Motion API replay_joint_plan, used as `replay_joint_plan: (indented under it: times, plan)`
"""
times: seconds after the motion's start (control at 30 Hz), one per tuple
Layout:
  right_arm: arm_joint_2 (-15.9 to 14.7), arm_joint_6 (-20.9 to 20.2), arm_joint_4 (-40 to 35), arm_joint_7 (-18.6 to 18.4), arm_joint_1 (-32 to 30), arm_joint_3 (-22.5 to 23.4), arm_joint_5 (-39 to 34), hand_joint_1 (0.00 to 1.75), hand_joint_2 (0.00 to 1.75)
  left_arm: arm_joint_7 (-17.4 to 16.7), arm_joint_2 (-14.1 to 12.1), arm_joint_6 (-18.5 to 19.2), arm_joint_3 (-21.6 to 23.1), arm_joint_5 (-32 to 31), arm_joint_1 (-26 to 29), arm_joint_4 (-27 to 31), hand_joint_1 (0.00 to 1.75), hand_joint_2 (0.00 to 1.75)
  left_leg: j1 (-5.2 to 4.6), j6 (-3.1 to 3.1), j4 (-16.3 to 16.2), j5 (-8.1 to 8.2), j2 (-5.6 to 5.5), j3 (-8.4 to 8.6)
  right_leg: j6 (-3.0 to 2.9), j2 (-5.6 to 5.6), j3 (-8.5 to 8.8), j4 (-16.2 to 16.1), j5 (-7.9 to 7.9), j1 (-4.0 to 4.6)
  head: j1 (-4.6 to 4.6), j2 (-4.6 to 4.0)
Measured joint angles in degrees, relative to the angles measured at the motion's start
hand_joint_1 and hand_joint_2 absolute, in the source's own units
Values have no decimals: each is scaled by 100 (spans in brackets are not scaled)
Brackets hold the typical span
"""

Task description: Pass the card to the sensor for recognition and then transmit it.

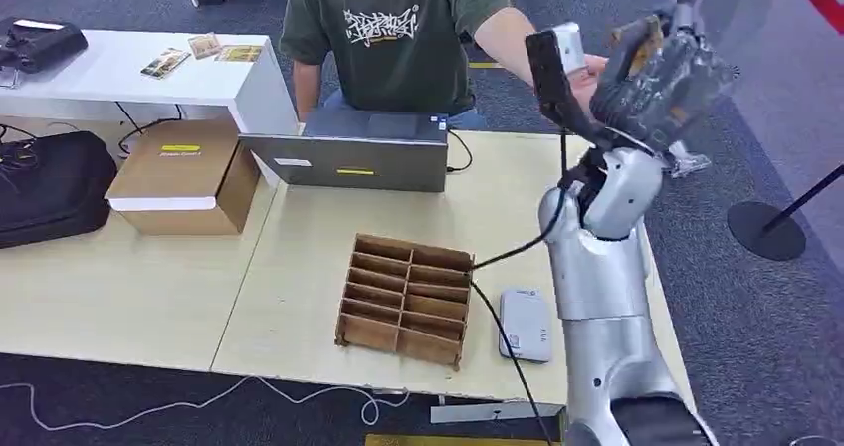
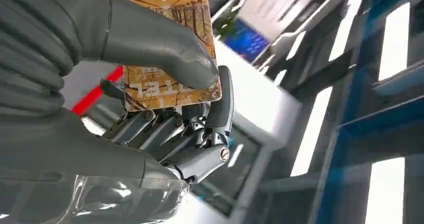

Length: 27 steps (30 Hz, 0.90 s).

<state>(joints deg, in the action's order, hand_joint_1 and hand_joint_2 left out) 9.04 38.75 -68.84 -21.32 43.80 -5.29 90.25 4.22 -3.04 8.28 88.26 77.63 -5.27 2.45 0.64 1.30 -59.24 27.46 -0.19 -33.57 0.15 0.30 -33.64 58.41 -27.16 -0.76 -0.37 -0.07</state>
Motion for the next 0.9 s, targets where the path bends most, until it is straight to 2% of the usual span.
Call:
replay_joint_plan:
  times: [0.07,0.1,0.23,0.37,0.6,0.9]
  plan:
    - [-249,0,618,-590,445,-852,-9,175,175,0,-9,9,0,-120,-24,15,0,0,0,2,-1,-2,-6,0,0,-6,0,0,0,0,-4,0]
    - [-347,0,896,-724,632,-1195,-9,175,175,0,-20,13,0,-168,-23,31,0,0,2,2,-1,-2,-12,-2,0,-12,1,-1,0,0,-5,0]
    - [-439,0,2289,-932,1305,-2202,-13,175,175,0,-31,33,0,-284,-20,63,0,0,4,3,-1,-2,-12,0,0,-11,0,0,0,1,-9,0]
    - [-445,4,2996,-1000,1551,-2770,-13,175,175,0,-31,26,0,-273,-12,87,0,0,3,4,-1,-3,-16,-2,0,-13,1,0,0,3,-7,0]
    - [-445,4,3522,-1046,1728,-3198,-13,175,175,-9,-33,50,0,-242,-18,90,0,0,2,3,-1,-2,-18,-4,0,-15,0,-3,0,3,-7,0]
    - [-454,4,3771,-1052,1813,-3325,-13,175,175,-20,-50,68,0,-238,-25,92,0,0,3,3,-2,-2,-17,-4,0,-13,-2,-4,-1,3,-7,0]
